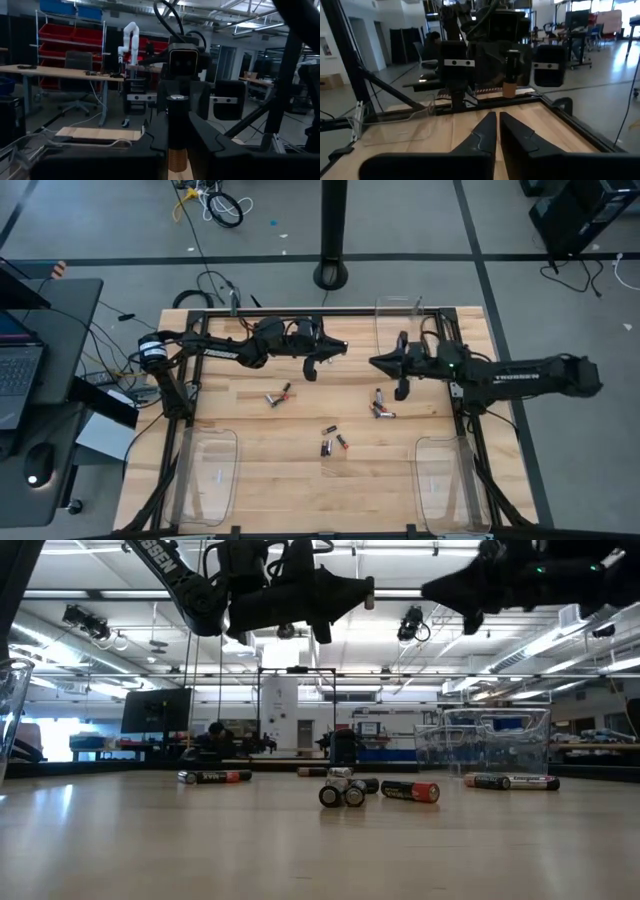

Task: Sort batteries
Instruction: Put the brown battery into the top transparent bin

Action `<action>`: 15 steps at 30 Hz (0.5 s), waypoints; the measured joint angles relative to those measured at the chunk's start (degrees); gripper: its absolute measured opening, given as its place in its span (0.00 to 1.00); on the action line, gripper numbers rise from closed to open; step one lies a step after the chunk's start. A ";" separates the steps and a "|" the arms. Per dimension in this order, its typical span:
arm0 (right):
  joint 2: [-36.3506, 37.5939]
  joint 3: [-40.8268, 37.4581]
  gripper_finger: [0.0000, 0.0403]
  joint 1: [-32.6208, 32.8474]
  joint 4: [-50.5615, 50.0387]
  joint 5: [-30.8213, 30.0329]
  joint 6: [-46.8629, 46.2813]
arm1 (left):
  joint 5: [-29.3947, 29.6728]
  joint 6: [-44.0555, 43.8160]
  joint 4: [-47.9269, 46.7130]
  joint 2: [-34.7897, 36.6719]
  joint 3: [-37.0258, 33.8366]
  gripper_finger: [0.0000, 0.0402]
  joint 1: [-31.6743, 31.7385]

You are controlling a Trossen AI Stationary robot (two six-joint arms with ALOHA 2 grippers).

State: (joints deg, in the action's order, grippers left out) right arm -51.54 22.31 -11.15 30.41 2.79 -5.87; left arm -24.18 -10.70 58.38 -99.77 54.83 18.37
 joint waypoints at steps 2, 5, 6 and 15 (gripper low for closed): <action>-3.49 2.63 0.12 0.59 0.00 -1.12 0.08 | -0.69 -0.02 0.56 0.00 0.00 0.11 -0.06; -8.22 6.24 0.16 0.73 -0.16 -1.77 0.95 | -2.15 -0.03 1.26 0.00 0.00 0.11 -0.15; -9.48 7.27 0.18 0.73 -0.49 -1.77 1.04 | -2.55 -0.03 1.66 0.00 0.00 0.11 -0.20; -13.83 12.20 0.36 0.71 -0.88 -1.77 1.97 | -4.30 -0.04 3.16 0.02 0.00 0.11 -0.28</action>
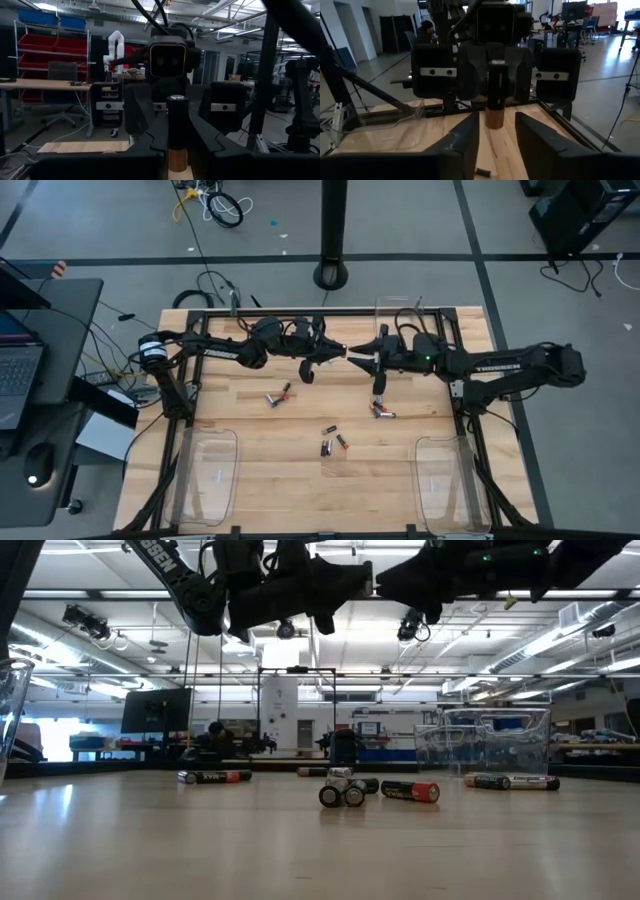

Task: Sort batteries
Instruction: Put the brown battery into the top transparent bin

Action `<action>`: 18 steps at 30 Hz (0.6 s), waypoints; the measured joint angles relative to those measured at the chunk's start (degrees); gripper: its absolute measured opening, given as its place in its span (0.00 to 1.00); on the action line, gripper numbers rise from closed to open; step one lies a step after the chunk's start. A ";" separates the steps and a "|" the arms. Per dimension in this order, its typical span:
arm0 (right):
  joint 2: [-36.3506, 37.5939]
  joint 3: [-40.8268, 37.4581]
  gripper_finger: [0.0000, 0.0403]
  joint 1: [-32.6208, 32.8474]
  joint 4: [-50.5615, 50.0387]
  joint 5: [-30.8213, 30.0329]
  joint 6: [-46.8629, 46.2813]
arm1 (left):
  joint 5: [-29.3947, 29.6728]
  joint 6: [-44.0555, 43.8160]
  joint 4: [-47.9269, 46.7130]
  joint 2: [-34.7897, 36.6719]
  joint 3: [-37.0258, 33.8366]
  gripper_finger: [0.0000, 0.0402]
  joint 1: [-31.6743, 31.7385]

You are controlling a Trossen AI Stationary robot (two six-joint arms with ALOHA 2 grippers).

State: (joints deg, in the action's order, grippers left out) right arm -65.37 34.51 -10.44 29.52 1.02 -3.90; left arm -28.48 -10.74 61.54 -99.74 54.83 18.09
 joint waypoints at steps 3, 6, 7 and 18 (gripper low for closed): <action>-0.17 0.29 0.40 0.02 0.45 0.94 -0.29 | -0.01 0.00 0.10 0.00 0.00 0.11 0.00; -0.17 0.29 0.41 0.02 0.91 1.45 -0.40 | -0.01 0.00 0.67 0.00 0.00 0.11 -0.09; -0.17 0.29 0.41 0.02 0.92 1.50 -0.42 | -0.02 0.00 0.95 0.00 0.00 0.11 -0.13; -5.36 0.34 0.39 -0.17 8.05 3.51 -0.90 | -0.14 -0.20 2.07 0.02 0.02 0.11 -0.26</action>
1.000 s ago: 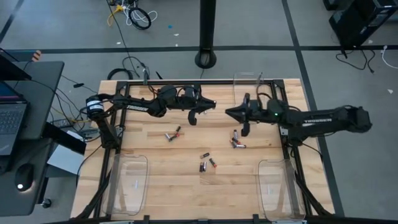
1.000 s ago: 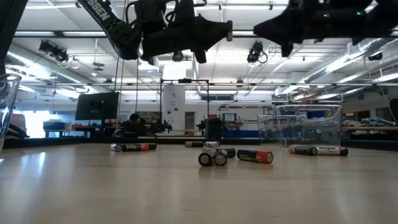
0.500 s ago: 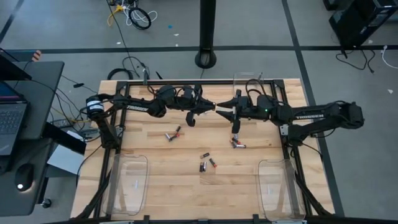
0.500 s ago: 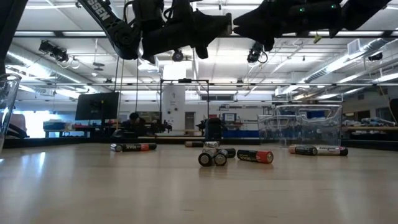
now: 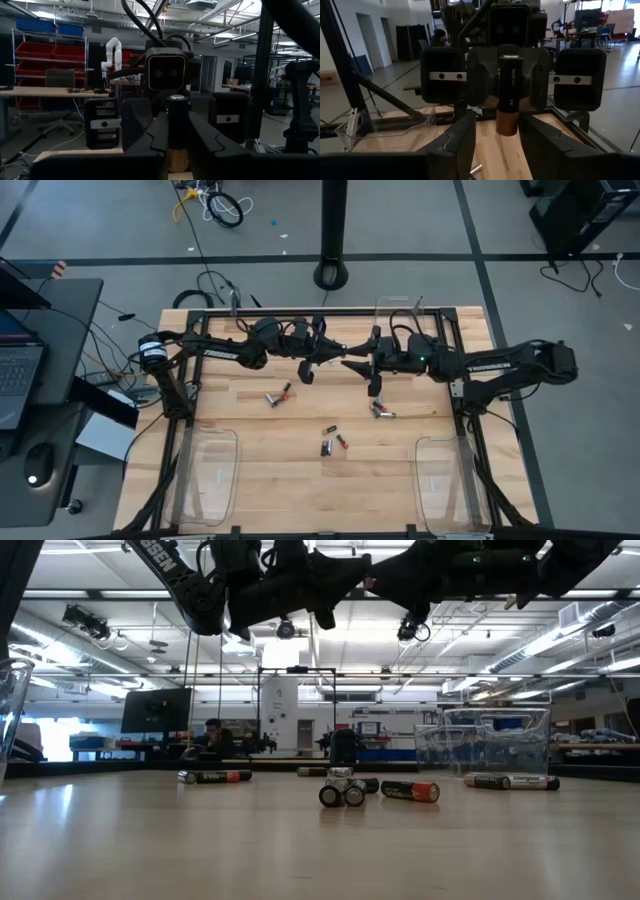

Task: Sort batteries
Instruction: Put the brown battery into the top transparent bin

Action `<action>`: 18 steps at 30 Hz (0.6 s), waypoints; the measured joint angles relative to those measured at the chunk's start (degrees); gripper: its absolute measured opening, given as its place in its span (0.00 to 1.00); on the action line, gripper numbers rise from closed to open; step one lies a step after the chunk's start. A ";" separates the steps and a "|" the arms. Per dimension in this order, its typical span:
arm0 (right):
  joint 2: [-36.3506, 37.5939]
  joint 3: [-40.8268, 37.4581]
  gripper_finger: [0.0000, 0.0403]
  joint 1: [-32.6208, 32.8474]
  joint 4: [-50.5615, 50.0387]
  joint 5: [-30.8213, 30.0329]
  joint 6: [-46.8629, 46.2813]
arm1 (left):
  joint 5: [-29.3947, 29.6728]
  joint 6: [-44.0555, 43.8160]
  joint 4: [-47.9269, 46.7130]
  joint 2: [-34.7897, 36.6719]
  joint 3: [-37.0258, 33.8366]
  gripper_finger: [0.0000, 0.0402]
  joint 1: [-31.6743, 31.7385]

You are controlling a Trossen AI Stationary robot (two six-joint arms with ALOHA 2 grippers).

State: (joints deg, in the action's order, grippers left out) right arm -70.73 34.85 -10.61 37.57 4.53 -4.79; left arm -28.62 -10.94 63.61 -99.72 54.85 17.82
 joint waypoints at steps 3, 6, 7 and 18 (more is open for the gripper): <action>-0.71 0.58 0.38 -0.30 -0.09 0.00 -0.14 | 0.00 0.00 -0.01 0.00 0.00 0.11 0.00; -1.20 1.56 0.35 -0.35 0.03 -0.03 -0.08 | 0.00 -0.02 -0.18 0.00 0.00 0.11 0.00; -1.38 1.74 0.33 -0.35 -0.03 -0.21 0.18 | 0.00 -0.02 -0.15 0.00 0.00 0.11 0.00; -1.45 2.29 0.16 -0.35 -1.17 -0.48 2.88 | -0.22 0.12 -0.13 0.04 0.00 0.11 0.02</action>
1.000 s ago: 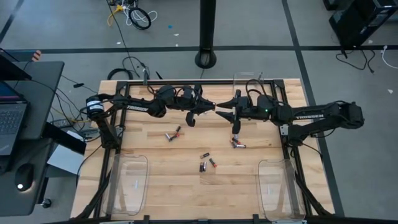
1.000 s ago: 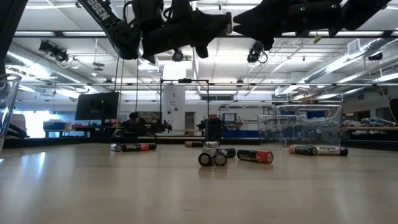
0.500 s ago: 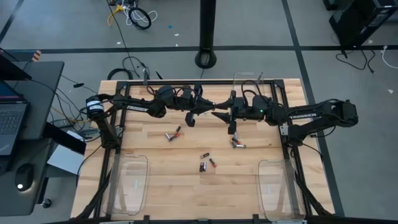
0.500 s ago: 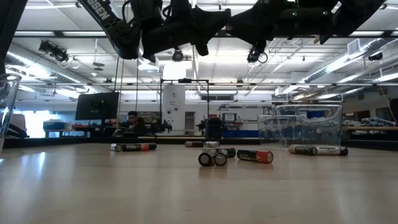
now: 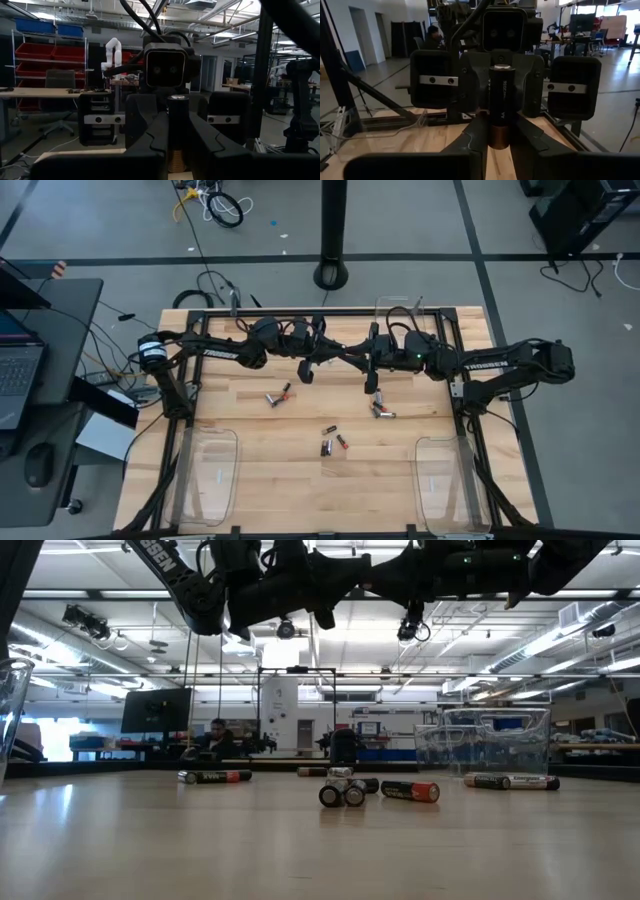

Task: Sort batteries
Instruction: Put the brown battery into the top transparent bin

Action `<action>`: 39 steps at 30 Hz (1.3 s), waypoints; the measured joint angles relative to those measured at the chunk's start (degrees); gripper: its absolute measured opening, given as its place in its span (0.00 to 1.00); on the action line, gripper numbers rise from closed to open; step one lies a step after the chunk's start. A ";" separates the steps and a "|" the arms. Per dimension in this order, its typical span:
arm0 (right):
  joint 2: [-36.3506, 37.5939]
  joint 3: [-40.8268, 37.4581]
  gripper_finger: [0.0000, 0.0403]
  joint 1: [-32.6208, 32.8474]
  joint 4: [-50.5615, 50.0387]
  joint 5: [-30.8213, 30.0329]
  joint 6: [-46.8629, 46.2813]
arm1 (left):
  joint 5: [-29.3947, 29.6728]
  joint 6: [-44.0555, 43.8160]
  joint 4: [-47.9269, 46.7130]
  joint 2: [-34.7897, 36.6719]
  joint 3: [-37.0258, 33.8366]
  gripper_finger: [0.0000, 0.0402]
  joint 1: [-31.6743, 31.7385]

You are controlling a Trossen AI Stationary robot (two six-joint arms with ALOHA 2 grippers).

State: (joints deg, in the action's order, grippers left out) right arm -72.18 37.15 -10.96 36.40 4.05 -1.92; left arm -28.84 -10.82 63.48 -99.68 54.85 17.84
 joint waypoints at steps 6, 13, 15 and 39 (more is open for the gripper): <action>0.00 0.00 0.16 -0.13 -0.39 -0.64 0.53 | 0.02 -0.54 -0.24 0.00 0.00 0.25 -0.02; 4.01 0.04 0.16 -1.75 -7.62 -3.42 0.84 | -0.71 -0.34 -0.31 -0.02 0.00 0.32 0.97; 6.42 0.04 0.16 -2.30 -11.05 -4.83 0.52 | -2.32 -0.44 -0.19 -0.02 0.00 0.32 1.46; 6.91 4.02 0.16 -22.47 -65.26 -8.86 -7.00 | 6.71 21.23 -39.27 11.56 0.09 0.33 4.66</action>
State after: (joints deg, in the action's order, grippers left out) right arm -65.27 41.17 -33.43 -28.86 -4.80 -8.92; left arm -22.13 10.40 24.21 -88.12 54.94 22.50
